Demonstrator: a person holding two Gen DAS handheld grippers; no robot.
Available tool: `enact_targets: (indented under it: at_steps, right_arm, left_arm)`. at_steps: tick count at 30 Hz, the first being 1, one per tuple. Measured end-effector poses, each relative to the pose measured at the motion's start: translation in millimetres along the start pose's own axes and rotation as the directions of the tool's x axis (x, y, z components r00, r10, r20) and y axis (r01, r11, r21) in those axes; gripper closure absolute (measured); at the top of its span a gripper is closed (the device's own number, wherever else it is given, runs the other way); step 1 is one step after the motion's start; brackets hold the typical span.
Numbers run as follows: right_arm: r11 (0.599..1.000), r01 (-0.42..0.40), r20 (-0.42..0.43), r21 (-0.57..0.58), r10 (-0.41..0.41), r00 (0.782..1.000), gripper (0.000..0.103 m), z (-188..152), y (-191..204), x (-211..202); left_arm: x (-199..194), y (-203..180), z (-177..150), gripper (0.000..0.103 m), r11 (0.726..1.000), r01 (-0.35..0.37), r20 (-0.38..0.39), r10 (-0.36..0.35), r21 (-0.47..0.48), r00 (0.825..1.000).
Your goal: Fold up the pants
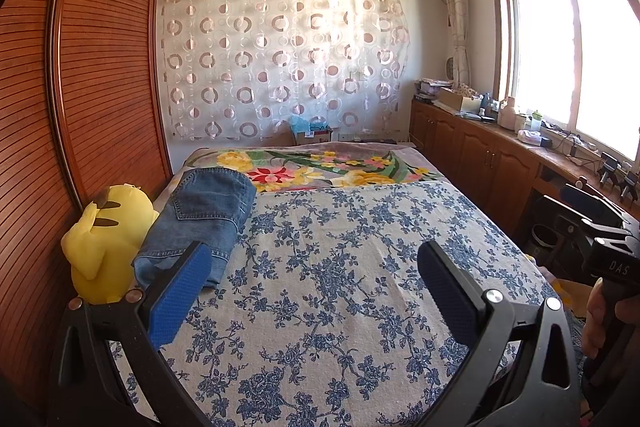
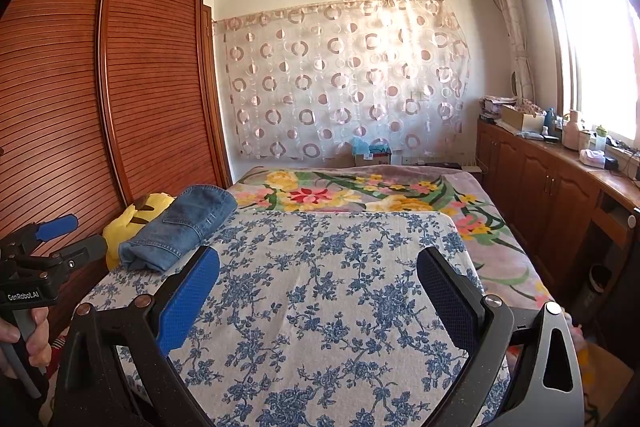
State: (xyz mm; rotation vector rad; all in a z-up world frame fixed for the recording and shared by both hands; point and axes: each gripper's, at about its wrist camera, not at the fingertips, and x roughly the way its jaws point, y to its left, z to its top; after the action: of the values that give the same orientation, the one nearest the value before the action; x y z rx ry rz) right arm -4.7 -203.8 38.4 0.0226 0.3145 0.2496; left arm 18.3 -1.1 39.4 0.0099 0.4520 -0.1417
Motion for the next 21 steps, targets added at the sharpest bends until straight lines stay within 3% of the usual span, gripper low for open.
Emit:
enact_targets:
  at_steps: [21]
  right_arm:
    - [1.000, -0.001, 0.005, -0.003, 0.001, 1.000, 0.004, 1.0, 0.6, -0.5]
  left_arm:
    - [-0.1, -0.5, -1.9, 0.000, 1.000, 0.001, 0.001, -0.001, -0.002, 1.000]
